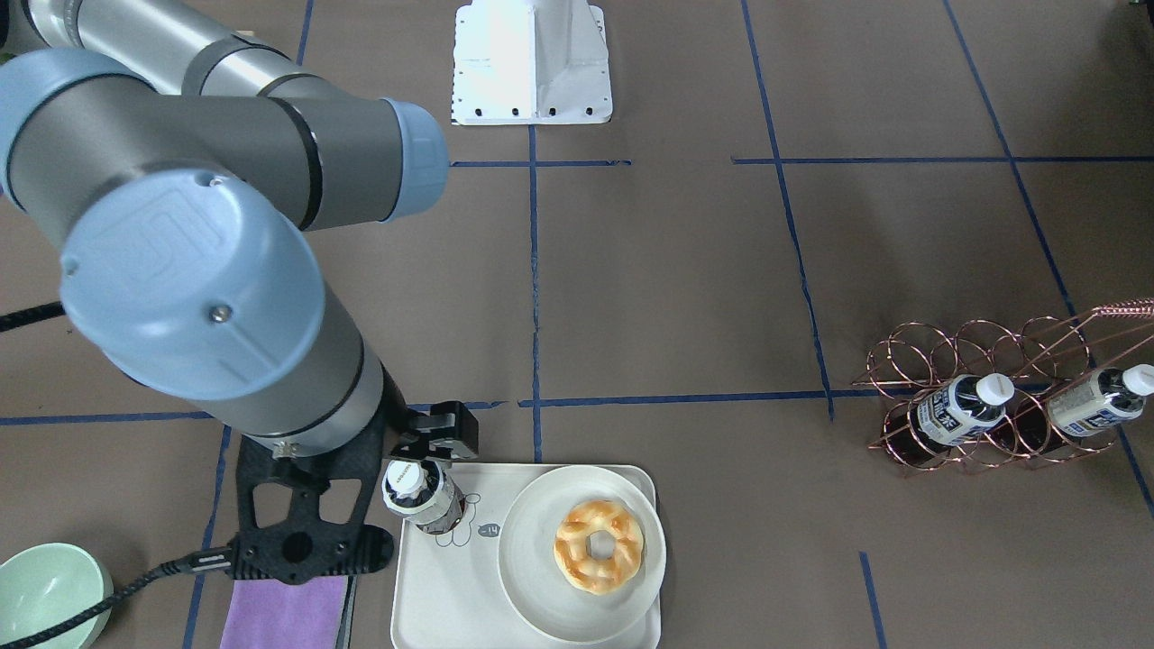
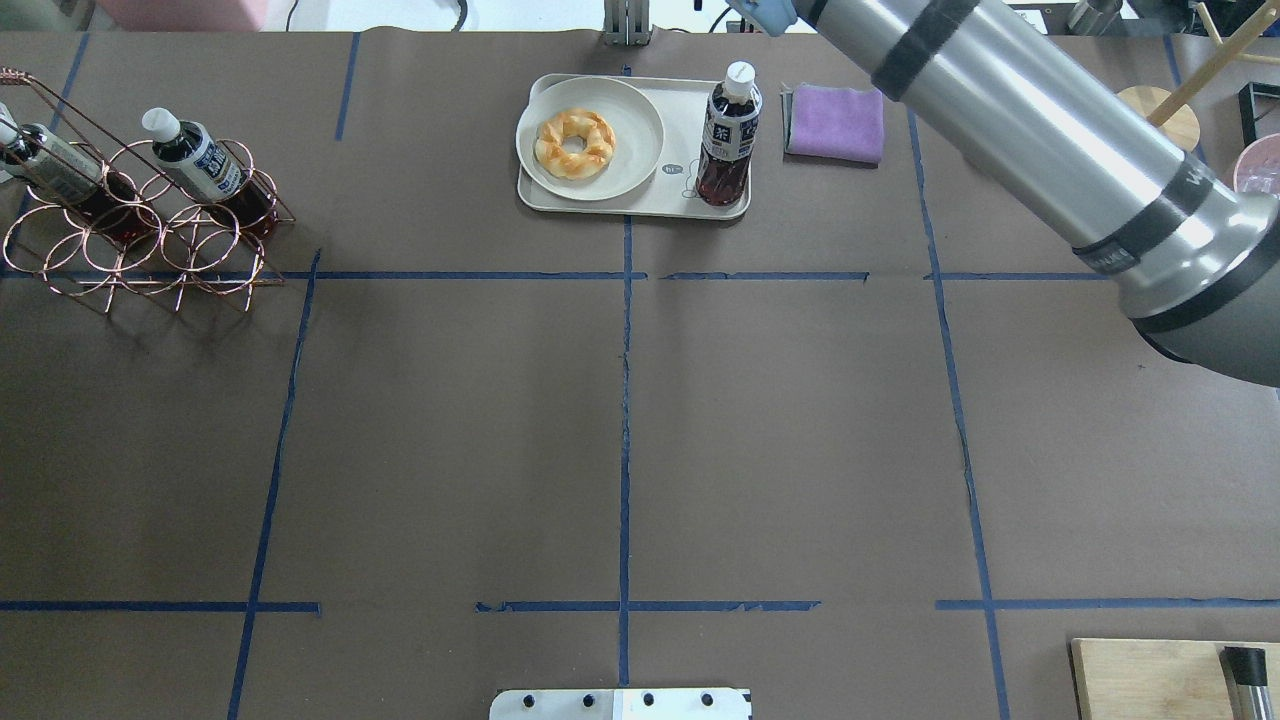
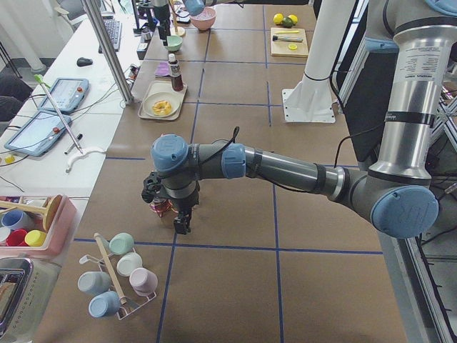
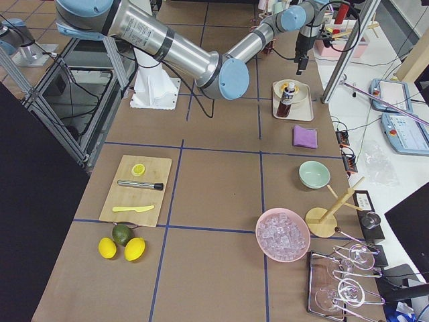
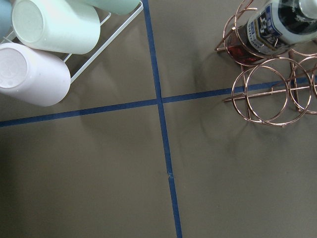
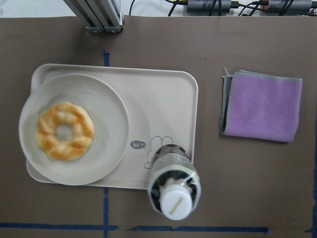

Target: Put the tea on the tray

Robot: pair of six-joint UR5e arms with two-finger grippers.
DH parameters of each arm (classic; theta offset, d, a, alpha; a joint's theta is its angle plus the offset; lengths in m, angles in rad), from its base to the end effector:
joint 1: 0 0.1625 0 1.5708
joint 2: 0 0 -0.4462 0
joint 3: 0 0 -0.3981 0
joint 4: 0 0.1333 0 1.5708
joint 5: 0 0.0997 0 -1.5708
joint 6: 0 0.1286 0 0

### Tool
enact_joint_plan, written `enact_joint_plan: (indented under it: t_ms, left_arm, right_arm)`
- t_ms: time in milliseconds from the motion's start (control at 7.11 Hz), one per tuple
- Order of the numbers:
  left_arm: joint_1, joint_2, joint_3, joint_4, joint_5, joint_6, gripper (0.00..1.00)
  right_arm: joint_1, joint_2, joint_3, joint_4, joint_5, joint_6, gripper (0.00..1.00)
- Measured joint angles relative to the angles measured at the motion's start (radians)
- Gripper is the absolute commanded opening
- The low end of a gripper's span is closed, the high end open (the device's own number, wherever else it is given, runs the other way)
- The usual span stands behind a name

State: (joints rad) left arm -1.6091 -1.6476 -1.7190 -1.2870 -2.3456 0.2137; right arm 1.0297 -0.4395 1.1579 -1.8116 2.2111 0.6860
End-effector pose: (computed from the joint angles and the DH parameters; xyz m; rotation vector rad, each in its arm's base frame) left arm -0.0631 -0.5144 0.6162 0.0420 0.7761 0.1437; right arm -0.3840 -0.7486 0.1361 0.0154 -0.7780 -0.0154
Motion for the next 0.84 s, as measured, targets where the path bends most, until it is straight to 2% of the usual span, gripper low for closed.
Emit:
enact_joint_plan:
  t_ms: [281, 562, 844]
  left_arm:
    - [0.000, 0.003, 0.012, 0.000, 0.004, -0.001, 1.00]
    - [0.000, 0.005, 0.046, 0.000, 0.005, -0.001, 1.00]
    - [0.000, 0.026, 0.063, -0.017, 0.004, 0.003, 1.00]
  right_arm:
    - [0.036, -0.235, 0.267, -0.082, 0.002, -0.146, 0.99]
    - [0.110, -0.513, 0.526, -0.114, 0.003, -0.348, 0.99]
    - [0.203, -0.802, 0.718, -0.117, 0.007, -0.592, 0.99]
